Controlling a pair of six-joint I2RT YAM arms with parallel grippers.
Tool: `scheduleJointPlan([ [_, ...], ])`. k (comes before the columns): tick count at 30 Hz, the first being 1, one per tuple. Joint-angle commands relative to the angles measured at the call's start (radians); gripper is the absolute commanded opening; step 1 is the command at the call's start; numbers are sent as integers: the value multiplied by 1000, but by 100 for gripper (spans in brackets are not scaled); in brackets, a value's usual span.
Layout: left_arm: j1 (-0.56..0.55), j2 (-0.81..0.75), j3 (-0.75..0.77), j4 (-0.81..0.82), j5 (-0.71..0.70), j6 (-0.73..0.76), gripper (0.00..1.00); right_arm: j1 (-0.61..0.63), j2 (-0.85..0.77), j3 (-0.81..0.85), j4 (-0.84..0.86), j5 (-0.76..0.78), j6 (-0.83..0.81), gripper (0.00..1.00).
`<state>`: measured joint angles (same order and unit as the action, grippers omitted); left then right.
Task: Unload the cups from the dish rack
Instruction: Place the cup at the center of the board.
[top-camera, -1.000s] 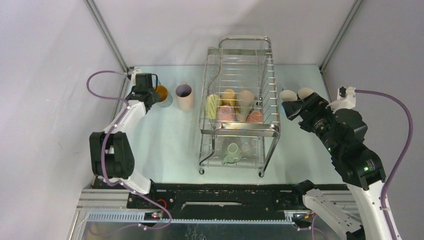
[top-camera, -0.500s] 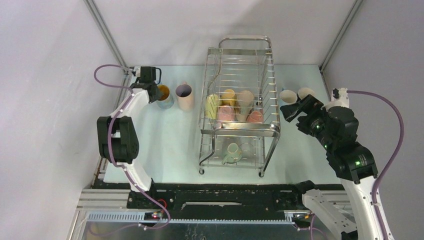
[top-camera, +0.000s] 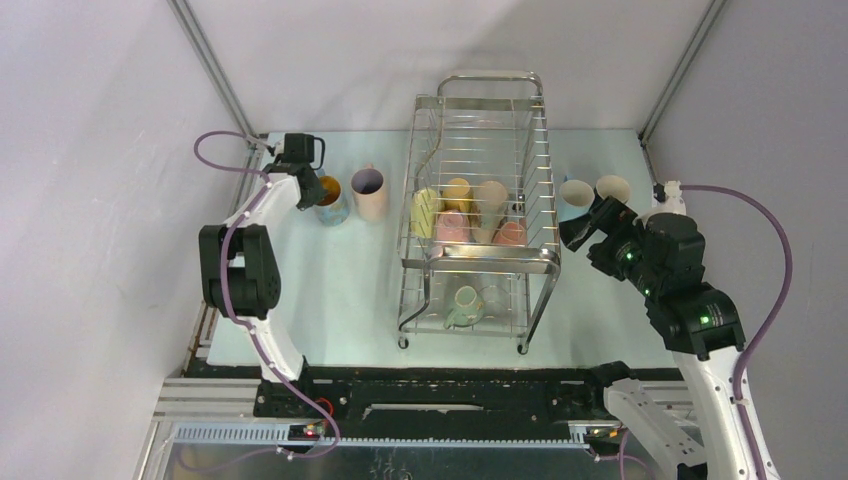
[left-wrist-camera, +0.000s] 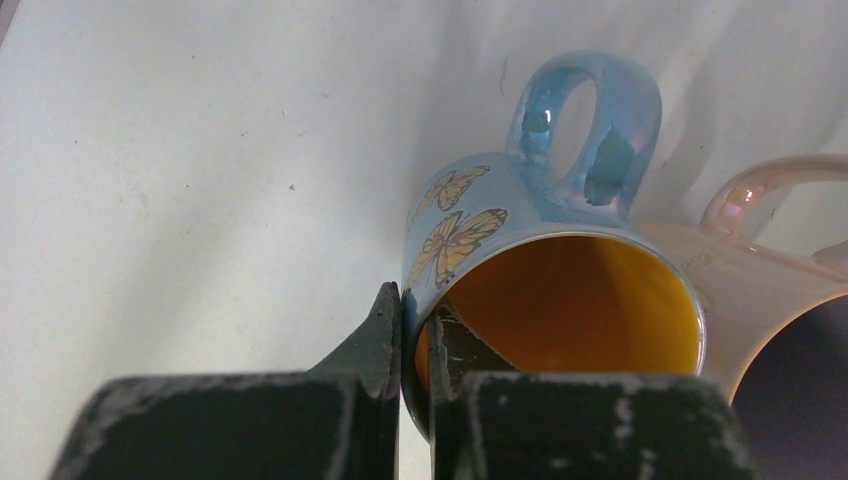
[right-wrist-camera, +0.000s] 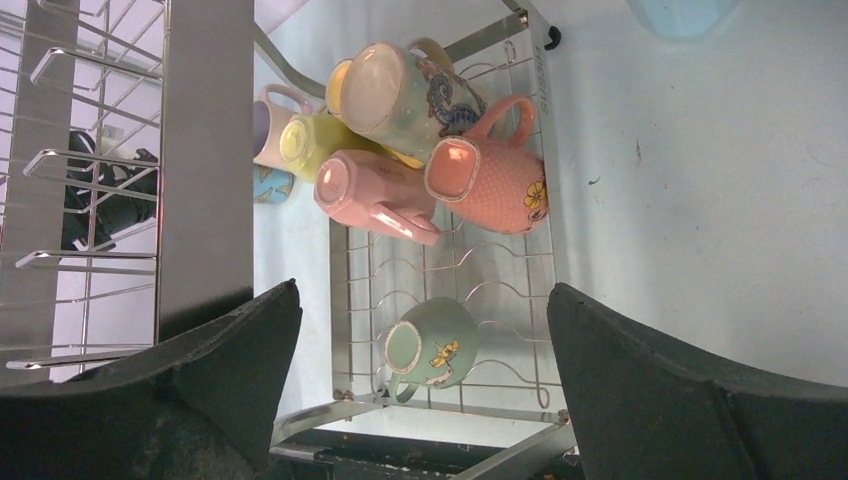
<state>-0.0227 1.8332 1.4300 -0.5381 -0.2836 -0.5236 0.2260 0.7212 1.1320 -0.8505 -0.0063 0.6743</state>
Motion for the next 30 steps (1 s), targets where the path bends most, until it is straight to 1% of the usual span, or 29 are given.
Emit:
scheduleJointPlan([
  [1, 9, -16, 96, 65, 6, -30, 1, -8, 0, 2, 8, -24, -22, 100],
  [5, 10, -15, 97, 56, 5, -27, 8, -8, 4, -1, 11, -32, -20, 100],
  [12, 17, -8, 91, 55, 22, -26, 14, -10, 6, -2, 13, -46, -21, 100],
  [20, 18, -3, 81, 56, 43, -33, 24, -10, 7, -1, 14, -51, -20, 100],
  [23, 18, -1, 82, 58, 50, -30, 30, -10, 9, -2, 16, -54, -20, 100],
  [30, 18, -20, 87, 67, 64, -27, 48, -10, 19, -2, 18, -63, -19, 100],
])
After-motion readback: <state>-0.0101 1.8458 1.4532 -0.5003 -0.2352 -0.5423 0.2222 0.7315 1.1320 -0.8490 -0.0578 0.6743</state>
